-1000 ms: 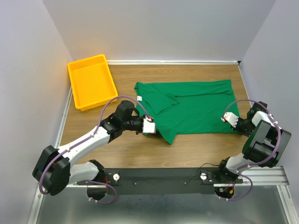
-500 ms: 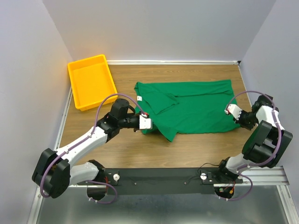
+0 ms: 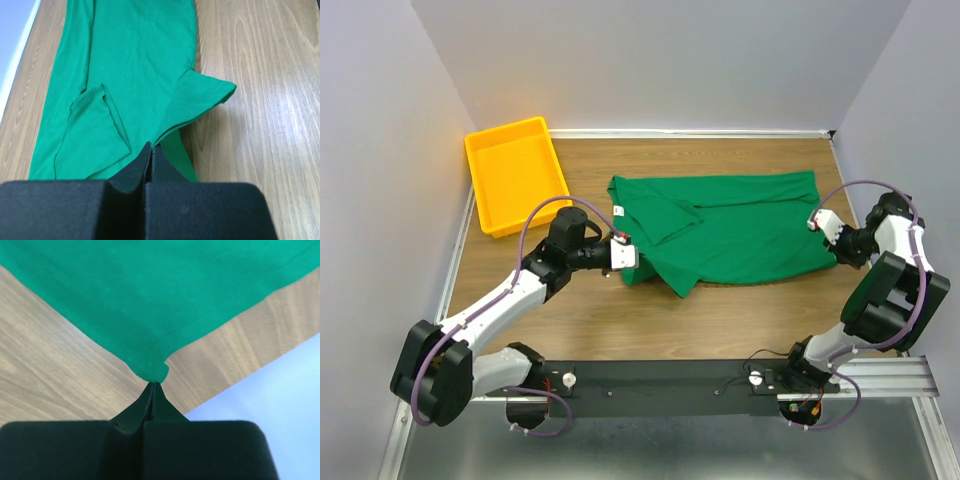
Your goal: Fold and stack the t-shirts
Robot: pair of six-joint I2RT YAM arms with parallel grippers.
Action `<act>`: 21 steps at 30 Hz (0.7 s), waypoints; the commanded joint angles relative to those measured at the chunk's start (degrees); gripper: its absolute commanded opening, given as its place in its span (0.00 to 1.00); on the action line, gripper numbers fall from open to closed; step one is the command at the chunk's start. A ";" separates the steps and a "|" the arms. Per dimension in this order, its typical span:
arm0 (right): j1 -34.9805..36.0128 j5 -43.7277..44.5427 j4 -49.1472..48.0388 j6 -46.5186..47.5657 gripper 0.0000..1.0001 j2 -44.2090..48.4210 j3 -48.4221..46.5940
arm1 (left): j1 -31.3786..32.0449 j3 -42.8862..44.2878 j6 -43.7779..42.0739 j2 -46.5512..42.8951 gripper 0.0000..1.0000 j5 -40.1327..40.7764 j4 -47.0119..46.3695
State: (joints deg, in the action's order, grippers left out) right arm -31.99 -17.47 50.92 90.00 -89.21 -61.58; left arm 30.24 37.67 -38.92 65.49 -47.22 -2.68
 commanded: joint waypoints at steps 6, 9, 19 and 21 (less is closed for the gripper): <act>-0.27 -2.83 2.61 -1.06 0.01 -2.37 -1.62 | -1.32 0.91 0.68 1.04 0.00 -3.31 -2.42; -0.36 0.50 4.45 3.51 0.00 -2.29 2.68 | -1.32 0.91 0.77 1.13 0.00 -3.40 -2.51; -0.36 1.57 0.50 0.01 0.26 -2.81 6.83 | -1.32 1.70 1.04 2.09 0.00 -3.84 -2.33; -0.36 1.48 0.50 -1.04 0.39 -3.16 4.64 | -1.32 1.88 1.12 2.09 0.00 -3.75 -2.25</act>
State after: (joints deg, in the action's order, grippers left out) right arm -31.99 -15.33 52.23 91.61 -91.33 -53.25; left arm 29.21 37.82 -38.26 67.11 -48.73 -3.81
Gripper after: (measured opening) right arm 0.331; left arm 0.009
